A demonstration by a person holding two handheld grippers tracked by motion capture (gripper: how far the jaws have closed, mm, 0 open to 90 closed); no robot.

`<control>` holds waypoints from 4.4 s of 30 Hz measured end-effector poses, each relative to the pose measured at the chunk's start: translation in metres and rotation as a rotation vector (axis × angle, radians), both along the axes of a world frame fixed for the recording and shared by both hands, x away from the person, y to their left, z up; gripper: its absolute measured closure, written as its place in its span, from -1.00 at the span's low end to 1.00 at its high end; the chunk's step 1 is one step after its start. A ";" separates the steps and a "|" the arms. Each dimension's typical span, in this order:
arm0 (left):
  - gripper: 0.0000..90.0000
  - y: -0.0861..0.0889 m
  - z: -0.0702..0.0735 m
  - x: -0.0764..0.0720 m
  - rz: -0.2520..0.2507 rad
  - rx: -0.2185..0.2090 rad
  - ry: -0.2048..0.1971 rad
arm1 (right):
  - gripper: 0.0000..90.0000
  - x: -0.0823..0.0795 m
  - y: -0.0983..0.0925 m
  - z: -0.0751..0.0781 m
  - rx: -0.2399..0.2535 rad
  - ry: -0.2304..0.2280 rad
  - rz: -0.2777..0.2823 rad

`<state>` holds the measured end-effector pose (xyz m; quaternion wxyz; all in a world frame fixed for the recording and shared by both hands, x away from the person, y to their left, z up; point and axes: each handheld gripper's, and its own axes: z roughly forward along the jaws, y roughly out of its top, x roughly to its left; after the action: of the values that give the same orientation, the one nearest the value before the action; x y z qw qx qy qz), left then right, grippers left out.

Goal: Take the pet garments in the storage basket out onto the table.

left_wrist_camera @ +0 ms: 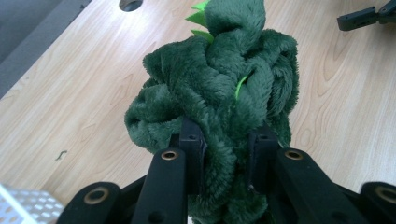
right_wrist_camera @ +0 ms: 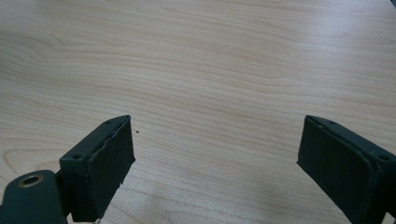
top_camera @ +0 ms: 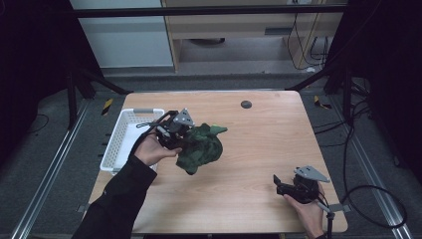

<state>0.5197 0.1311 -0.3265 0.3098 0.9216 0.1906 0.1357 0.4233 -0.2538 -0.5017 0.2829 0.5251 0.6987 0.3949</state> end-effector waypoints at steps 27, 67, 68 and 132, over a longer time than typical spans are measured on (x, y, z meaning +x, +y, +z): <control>0.60 -0.045 -0.029 0.011 -0.063 0.069 0.064 | -0.76 0.000 0.000 0.000 0.000 0.002 0.003; 0.59 -0.064 -0.086 0.020 -0.085 0.143 0.134 | -0.76 0.001 0.001 0.000 0.001 0.008 0.009; 0.59 -0.064 -0.088 0.020 -0.083 0.146 0.134 | -0.76 0.000 0.001 0.000 0.002 0.008 0.008; -0.31 0.026 -0.078 -0.029 0.277 -0.275 -0.062 | -0.76 0.001 0.001 -0.001 -0.009 0.005 0.007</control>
<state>0.4909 0.1576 -0.4048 0.4166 0.8310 0.3228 0.1782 0.4239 -0.2531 -0.5026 0.2821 0.5223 0.7031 0.3915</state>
